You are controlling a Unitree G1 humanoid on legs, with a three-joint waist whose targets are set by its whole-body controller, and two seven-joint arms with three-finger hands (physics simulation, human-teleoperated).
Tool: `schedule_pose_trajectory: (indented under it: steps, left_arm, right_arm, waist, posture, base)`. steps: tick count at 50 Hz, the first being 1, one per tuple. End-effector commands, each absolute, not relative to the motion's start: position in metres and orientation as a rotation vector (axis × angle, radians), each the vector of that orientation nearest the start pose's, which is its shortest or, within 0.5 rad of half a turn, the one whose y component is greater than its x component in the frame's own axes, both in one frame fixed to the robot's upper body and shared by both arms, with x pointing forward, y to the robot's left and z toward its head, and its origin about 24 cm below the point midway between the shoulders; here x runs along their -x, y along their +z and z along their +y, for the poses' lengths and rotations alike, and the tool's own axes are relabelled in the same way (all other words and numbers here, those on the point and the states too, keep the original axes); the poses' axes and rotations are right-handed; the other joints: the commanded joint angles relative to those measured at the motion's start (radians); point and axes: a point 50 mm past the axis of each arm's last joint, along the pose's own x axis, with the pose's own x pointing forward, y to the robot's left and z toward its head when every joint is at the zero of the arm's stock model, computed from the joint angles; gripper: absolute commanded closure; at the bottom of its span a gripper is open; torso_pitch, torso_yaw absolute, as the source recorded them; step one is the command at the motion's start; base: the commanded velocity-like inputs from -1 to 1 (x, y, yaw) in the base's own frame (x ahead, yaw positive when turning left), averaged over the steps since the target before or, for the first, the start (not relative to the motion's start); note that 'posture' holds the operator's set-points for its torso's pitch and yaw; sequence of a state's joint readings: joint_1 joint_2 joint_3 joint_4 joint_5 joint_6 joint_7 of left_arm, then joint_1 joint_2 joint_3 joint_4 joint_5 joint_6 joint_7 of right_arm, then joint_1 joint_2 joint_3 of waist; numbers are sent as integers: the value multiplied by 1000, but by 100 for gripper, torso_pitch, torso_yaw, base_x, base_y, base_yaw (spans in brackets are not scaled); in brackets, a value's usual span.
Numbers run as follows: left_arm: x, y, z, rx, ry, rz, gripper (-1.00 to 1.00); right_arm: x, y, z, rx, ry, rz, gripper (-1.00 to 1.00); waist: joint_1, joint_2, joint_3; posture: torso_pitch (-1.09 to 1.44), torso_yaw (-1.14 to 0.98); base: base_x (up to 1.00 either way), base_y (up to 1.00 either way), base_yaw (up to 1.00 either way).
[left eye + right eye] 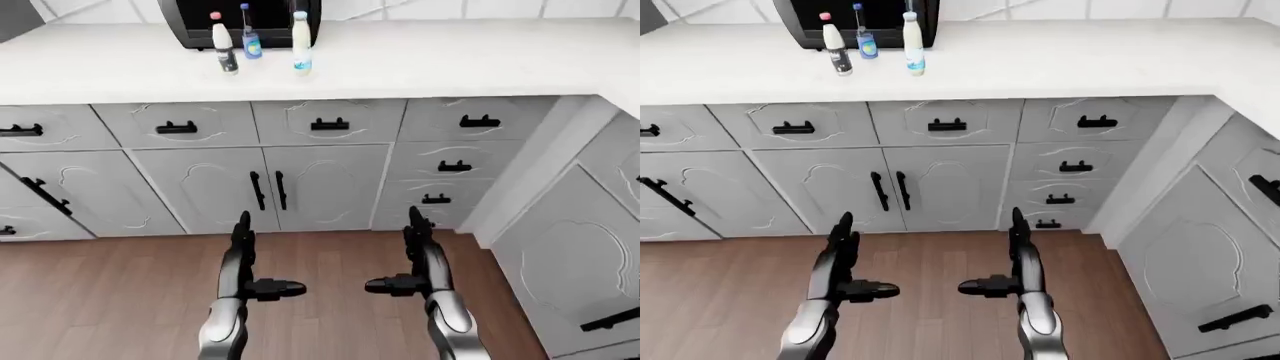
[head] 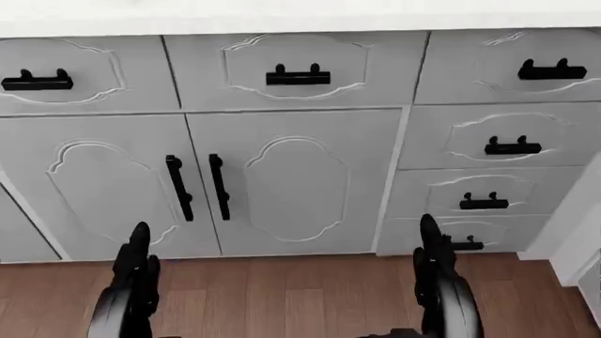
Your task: Move the drinks to the dining counter.
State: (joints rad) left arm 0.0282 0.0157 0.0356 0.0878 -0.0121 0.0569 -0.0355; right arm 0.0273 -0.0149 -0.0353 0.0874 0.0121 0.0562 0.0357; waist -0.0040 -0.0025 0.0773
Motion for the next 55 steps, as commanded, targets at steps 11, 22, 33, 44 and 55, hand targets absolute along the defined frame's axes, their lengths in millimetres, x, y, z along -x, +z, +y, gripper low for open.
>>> schedule_pose_trajectory:
  steps: [11,22,33,44,55]
  left_arm:
    - [-253,60,151,-13,-37,-42,-100]
    - [-270,128,164,-17,-19,-126,-100]
    - [-277,168,169,-17,-4,-177,-100]
    - [-281,172,168,-32,-6,-180,-100]
    - [-293,192,161,-52,-27,-200,-100]
  right_arm:
    - [-265,49,-152,19,22,-12,-100]
    - [-278,102,-160,19,-2,-93,-100]
    - [-280,143,-162,23,11,-195,-100]
    - [-281,148,-168,-31,0,-189,-100]
    - [-278,156,-182,7,-55,-221,-100]
  waist:
    - [9,-4,-76]
    - [8,-2,-95]
    - [-5,-59,-86]
    - [41,90,-64]
    - [39,-1,-35]
  posture:
    - [0,0]
    - [0,0]
    - [0,0]
    - [0,0]
    - [0,0]
  base:
    - [0,0,0]
    - [0,0,0]
    - [0,38,0]
    - [0,36,55]
    - [27,-17,18]
